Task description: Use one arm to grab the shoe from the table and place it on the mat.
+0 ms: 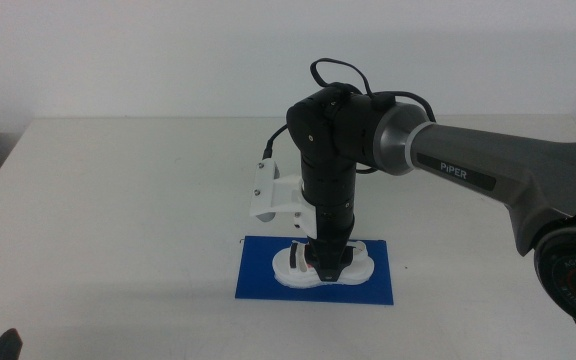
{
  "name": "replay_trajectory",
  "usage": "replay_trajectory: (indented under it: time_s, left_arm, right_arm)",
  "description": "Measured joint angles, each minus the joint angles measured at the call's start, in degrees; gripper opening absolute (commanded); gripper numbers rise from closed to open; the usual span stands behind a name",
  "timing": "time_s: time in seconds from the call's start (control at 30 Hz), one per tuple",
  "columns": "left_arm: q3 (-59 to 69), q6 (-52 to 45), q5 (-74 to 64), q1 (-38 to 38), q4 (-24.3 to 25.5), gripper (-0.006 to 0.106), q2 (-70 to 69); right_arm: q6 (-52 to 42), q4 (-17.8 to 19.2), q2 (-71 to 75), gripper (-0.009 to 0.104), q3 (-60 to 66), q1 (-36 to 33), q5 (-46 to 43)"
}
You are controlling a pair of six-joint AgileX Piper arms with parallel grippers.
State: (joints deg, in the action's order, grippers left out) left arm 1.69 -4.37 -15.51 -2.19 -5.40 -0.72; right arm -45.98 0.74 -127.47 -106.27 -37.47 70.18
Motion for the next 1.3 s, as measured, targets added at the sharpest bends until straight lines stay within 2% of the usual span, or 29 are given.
replay_trajectory:
  time_s: [0.17,0.23,0.27,0.3,0.43,0.57,0.73,0.93,1.07,1.17,1.3]
  left_arm:
    - [0.0,0.0,0.0,0.0,0.0,0.094,0.0]
    - [0.0,0.0,0.0,0.0,0.0,0.094,0.0]
    - [0.0,0.0,0.0,0.0,0.0,0.094,0.0]
    - [0.0,0.0,0.0,0.0,0.0,0.094,0.0]
    - [0.0,0.0,0.0,0.0,0.0,0.094,0.0]
    - [0.0,0.0,0.0,0.0,0.0,0.094,0.0]
    - [0.0,0.0,0.0,0.0,0.0,0.094,0.0]
    - [0.0,0.0,0.0,0.0,0.0,0.094,0.0]
    - [0.0,0.0,0.0,0.0,0.0,0.094,0.0]
    - [0.0,0.0,0.0,0.0,0.0,0.094,0.0]
    - [0.0,0.0,0.0,0.0,0.0,0.094,0.0]
  right_arm:
    - [1.9,0.0,0.0,0.006,-0.1,0.0,0.1]
    - [2.2,0.0,-0.1,0.017,-0.1,0.0,0.1]
    - [2.3,-0.1,-0.1,0.027,-0.1,0.0,0.1]
    - [2.4,-0.1,-0.1,0.053,-0.1,0.0,0.1]
    - [2.6,-0.7,-0.2,0.072,-0.1,0.0,0.1]
    - [3.4,-1.7,0.9,0.084,-0.1,0.0,-0.1]
    - [7.1,-2.0,8.2,0.085,3.5,0.5,-2.4]
    - [19.6,-1.5,27.7,0.083,18.4,4.7,-12.6]
    - [34.5,1.3,42.3,0.079,32.2,10.1,-22.6]
    - [45.5,4.8,52.9,0.075,42.1,15.0,-29.9]
    - [55.7,8.3,67.0,0.073,55.2,20.5,-38.0]
